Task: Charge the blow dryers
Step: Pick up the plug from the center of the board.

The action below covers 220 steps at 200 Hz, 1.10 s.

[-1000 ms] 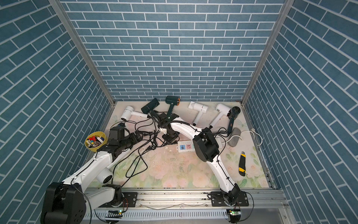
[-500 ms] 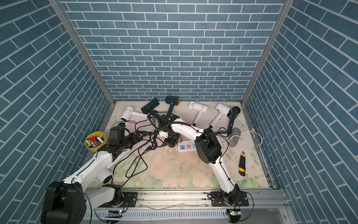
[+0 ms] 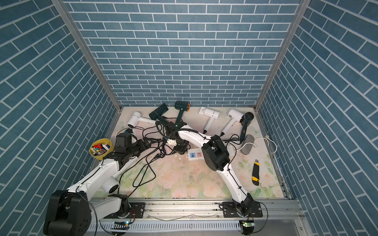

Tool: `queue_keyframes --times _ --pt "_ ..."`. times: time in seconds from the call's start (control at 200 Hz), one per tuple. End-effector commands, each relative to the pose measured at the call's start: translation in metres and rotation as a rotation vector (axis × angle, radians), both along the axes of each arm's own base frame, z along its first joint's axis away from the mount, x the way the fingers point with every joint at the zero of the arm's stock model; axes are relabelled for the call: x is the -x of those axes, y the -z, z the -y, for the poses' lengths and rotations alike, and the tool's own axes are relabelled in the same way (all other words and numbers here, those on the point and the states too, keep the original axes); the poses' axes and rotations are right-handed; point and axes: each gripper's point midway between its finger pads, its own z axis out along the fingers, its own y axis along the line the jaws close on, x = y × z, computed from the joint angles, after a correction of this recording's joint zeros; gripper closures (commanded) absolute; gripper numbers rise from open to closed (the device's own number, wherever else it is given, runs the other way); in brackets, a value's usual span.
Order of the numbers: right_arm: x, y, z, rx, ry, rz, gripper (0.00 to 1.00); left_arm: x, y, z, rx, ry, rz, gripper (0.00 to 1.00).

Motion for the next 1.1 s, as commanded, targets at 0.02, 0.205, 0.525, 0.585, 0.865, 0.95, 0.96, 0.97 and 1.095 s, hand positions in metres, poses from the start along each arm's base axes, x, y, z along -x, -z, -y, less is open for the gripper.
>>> queue_keyframes --times 0.02,0.205,0.525,0.585,0.865,0.95,0.96,0.97,1.095 --pt "-0.004 0.01 0.003 0.049 -0.077 0.005 0.47 0.001 0.004 -0.001 0.003 0.002 -0.004 0.12" --pt "-0.003 0.026 0.013 0.11 -0.083 -0.012 0.47 0.001 0.004 -0.001 0.006 0.004 -0.002 0.12" --pt "-0.022 0.026 0.03 0.123 -0.003 0.014 0.98 0.002 0.003 -0.002 0.002 -0.002 0.004 0.12" --pt "-0.036 0.015 0.033 0.102 0.045 0.063 1.0 0.002 0.001 -0.003 0.001 -0.004 0.01 0.12" --pt "-0.092 -0.06 0.055 0.007 0.293 0.351 1.0 0.004 -0.003 -0.004 -0.003 -0.012 0.029 0.12" --pt "-0.103 -0.087 0.063 -0.028 0.368 0.45 1.0 0.004 -0.002 -0.004 -0.003 -0.012 0.028 0.12" --pt "-0.104 -0.096 0.063 -0.041 0.377 0.469 1.0 0.004 -0.002 -0.004 -0.003 -0.01 0.029 0.12" --pt "-0.106 -0.1 0.064 -0.049 0.385 0.484 1.0 0.004 -0.002 -0.004 -0.002 -0.01 0.029 0.12" --pt "-0.106 -0.14 0.063 -0.188 0.459 0.565 1.0 0.004 -0.003 -0.004 0.0 -0.008 0.031 0.12"
